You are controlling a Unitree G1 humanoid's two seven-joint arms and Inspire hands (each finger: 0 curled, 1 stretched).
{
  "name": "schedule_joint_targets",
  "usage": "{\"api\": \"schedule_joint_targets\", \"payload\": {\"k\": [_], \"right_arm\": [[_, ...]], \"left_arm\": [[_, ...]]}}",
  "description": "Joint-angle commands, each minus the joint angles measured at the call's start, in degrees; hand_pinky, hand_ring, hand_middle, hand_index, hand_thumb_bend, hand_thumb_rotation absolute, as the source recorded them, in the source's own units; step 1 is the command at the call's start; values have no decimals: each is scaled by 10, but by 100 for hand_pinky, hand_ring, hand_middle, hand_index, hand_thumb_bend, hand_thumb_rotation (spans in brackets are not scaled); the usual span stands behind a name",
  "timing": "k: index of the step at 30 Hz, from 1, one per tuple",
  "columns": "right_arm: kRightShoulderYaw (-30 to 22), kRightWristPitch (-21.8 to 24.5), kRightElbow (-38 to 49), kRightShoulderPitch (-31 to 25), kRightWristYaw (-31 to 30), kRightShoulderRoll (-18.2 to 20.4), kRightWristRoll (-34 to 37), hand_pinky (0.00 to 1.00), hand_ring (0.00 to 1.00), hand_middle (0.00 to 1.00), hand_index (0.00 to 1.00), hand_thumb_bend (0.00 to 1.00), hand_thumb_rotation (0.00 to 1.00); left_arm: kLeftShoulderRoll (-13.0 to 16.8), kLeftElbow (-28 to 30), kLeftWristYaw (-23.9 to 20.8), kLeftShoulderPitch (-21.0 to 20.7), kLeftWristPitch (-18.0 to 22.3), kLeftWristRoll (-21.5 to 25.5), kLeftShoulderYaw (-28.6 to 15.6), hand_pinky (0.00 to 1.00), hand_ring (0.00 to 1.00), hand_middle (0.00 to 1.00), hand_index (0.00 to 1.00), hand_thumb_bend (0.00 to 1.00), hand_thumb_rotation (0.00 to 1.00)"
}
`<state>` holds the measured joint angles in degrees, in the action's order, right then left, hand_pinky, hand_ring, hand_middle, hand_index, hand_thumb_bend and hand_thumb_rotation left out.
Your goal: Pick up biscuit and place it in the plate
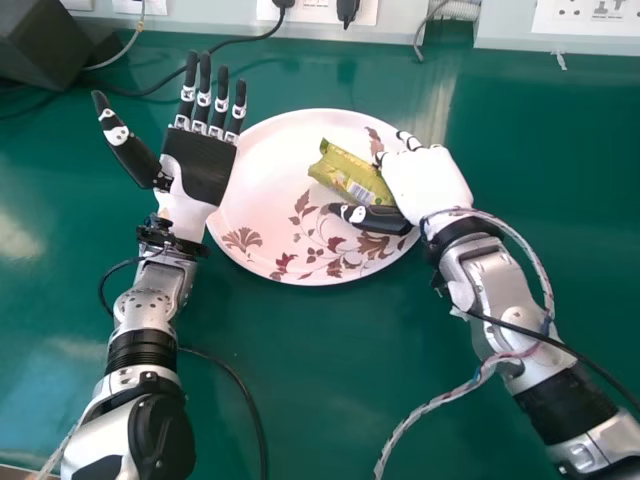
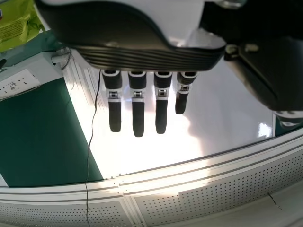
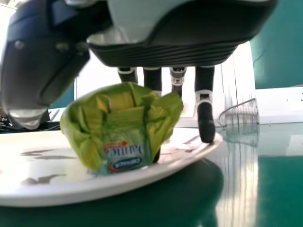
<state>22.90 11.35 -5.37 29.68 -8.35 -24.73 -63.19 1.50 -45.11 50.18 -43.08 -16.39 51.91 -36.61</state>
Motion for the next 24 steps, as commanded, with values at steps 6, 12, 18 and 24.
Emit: {"api": "schedule_joint_targets", "payload": {"k": [6,12,18,24], "right_arm": [[-12,14,22,-27,-18,-9,11,72,84,87,81,95,26],[-39,28,64,-38,-23,-13,21,74,85,89,82,95,29],[-59,42,97,-46,-27,-20,17,76,88,91,84,94,33],[-71,55,123,-51,-33,-27,14,78,90,93,85,96,36]], "left_arm": [[-5,22,-3,22,2,-3,15,75,75,84,100,96,34],[1,5,2,18,16,-14,24,78,76,85,100,95,34],[6,-21,8,11,29,-27,28,80,77,86,100,94,37],[10,-48,15,1,42,-35,30,78,77,85,100,94,39]]}}
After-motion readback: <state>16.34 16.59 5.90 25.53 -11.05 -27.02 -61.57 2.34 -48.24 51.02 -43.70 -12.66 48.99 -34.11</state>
